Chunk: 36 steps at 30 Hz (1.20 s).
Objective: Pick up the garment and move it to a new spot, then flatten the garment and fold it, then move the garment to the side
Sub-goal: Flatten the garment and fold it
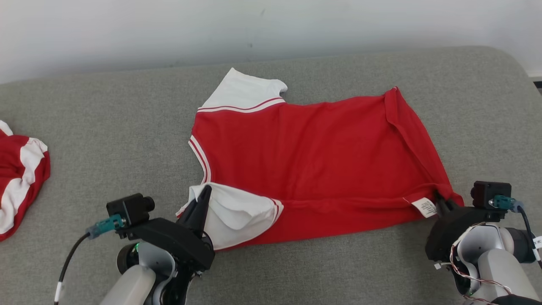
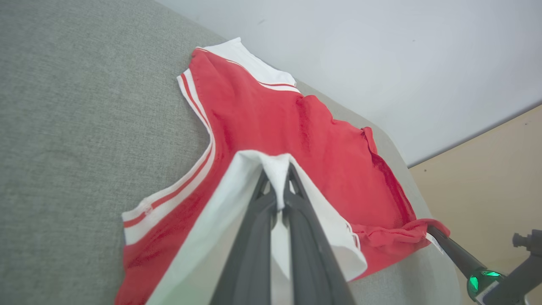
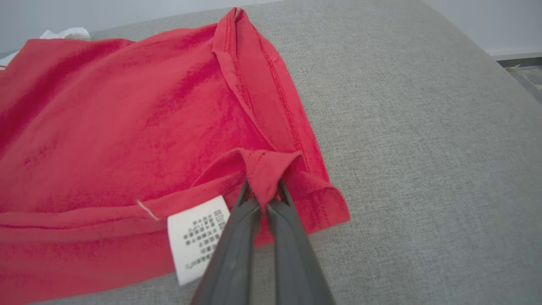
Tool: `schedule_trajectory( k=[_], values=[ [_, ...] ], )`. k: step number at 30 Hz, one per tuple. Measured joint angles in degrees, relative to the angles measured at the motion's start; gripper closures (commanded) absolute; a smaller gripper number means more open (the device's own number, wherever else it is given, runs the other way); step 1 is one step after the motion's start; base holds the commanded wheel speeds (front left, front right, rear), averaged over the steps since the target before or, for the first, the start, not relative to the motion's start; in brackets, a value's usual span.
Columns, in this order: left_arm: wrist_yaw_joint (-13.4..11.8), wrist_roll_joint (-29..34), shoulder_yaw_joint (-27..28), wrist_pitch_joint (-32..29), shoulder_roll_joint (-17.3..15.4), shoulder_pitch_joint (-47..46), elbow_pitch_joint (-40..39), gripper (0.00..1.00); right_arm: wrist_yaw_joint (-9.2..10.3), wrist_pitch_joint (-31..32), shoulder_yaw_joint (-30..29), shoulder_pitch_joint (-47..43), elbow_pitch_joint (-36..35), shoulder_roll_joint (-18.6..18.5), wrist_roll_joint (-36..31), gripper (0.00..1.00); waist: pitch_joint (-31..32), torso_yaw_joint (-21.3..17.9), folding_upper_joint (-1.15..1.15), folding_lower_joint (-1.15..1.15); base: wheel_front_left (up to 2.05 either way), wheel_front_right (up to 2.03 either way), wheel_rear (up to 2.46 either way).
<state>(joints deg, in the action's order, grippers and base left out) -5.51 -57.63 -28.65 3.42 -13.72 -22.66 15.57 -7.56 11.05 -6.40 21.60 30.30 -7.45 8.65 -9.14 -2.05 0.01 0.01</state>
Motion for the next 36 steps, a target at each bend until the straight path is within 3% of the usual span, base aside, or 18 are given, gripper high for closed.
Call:
schedule_trajectory(
  k=[14,15,16,17,18,26,36],
  values=[
    [1.6,1.8,-0.8,0.5,0.9,-7.3,6.0,1.0,0.0,-4.6,-1.9,4.3,4.2,0.9,-2.2,1.0,-2.2,0.0,0.0,-0.01,0.0,0.0,0.0],
    [2.0,1.9,-0.9,0.7,1.0,-7.6,6.4,1.0,0.0,-4.8,-1.9,4.6,4.4,0.9,-2.2,0.96,-2.3,0.0,0.0,-0.01,0.0,0.0,0.0],
    [2.1,2.0,-1.0,1.0,1.2,-7.9,6.8,0.75,0.0,-5.0,-1.9,4.8,4.8,1.1,-2.3,0.29,-2.4,-0.1,0.0,-0.01,0.0,0.0,0.0],
    [2.2,2.2,-1.1,1.4,1.3,-8.0,7.3,0.29,0.0,-5.2,-1.9,5.0,5.2,1.2,-2.4,0.0,-2.4,-0.1,0.0,-0.01,0.0,0.0,0.0],
    [2.4,2.4,-1.2,1.8,1.4,-8.1,7.8,0.0,0.0,-5.6,-1.9,5.2,5.5,1.4,-2.4,0.0,-2.5,-0.2,0.0,-0.01,0.0,0.0,0.0],
    [2.7,6.9,-2.4,7.9,0.5,-7.6,9.7,0.0,0.0,-9.6,-2.3,5.3,5.1,1.5,-1.8,0.0,-1.5,-0.1,0.0,-0.01,0.0,0.0,0.0],
    [-1.6,13.7,-5.7,9.7,-3.4,-0.9,8.6,0.0,0.0,-7.5,-4.6,0.5,2.5,0.1,-1.4,0.0,0.0,0.1,0.0,-0.02,0.0,0.0,0.0]
  ],
)
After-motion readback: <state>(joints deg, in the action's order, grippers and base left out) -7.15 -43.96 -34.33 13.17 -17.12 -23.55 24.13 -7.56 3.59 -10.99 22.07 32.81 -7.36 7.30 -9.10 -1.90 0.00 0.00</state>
